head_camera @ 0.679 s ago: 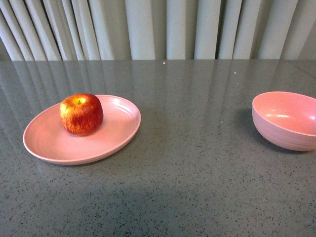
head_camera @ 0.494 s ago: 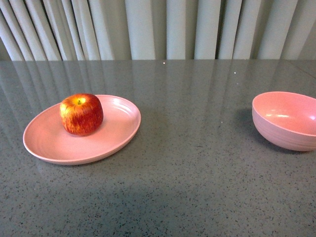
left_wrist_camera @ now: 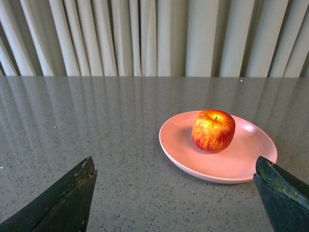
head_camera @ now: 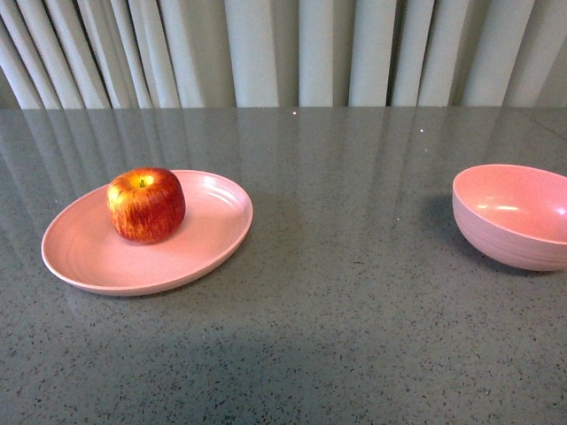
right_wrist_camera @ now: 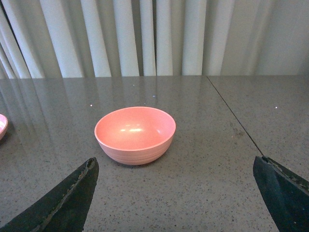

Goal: Move apple from plate to bowl

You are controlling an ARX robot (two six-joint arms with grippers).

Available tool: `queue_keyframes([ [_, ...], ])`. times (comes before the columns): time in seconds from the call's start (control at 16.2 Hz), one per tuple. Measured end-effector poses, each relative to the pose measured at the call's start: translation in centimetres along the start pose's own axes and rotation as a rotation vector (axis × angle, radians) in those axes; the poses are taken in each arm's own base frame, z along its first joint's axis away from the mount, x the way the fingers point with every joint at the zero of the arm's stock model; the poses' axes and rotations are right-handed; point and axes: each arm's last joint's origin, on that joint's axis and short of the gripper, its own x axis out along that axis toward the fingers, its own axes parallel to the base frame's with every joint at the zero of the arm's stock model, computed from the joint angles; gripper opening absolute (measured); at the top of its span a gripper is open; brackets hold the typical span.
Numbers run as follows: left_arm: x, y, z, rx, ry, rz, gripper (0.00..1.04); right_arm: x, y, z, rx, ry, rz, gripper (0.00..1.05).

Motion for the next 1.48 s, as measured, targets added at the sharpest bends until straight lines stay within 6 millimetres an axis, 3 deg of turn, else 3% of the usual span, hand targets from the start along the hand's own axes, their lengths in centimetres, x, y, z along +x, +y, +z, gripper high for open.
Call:
queue_keyframes([
  [0.8, 0.0, 0.0, 0.0, 0.0, 0.0, 0.0, 0.98, 0.0, 0.0, 0.0, 0.0, 0.0, 0.0, 0.98],
  [0.93, 0.0, 0.0, 0.0, 0.0, 0.0, 0.0, 0.98, 0.3, -0.2, -0.1, 0.121, 0.106, 0.004, 0.98],
  [1.05, 0.0, 0.0, 0.0, 0.0, 0.0, 0.0, 0.98, 1.1, -0.6, 3.2, 0.183, 0.0, 0.006, 0.98],
  [1.17, 0.0, 0.0, 0.0, 0.0, 0.0, 0.0, 0.98, 3.2, -0.8, 7.0, 0.165, -0.093, 0.026, 0.98],
  [1.23, 0.0, 0.0, 0.0, 0.0, 0.0, 0.0, 0.98, 5.2, -0.9, 8.2, 0.14, -0.092, 0.026, 0.98],
  [1.36, 0.0, 0.0, 0.0, 0.0, 0.0, 0.0, 0.98, 10.0, -1.0, 9.6, 0.116, -0.019, 0.027, 0.98],
  [1.48, 0.0, 0.0, 0.0, 0.0, 0.0, 0.0, 0.98, 15.4, -1.3, 9.6, 0.106, 0.116, -0.009, 0.98],
])
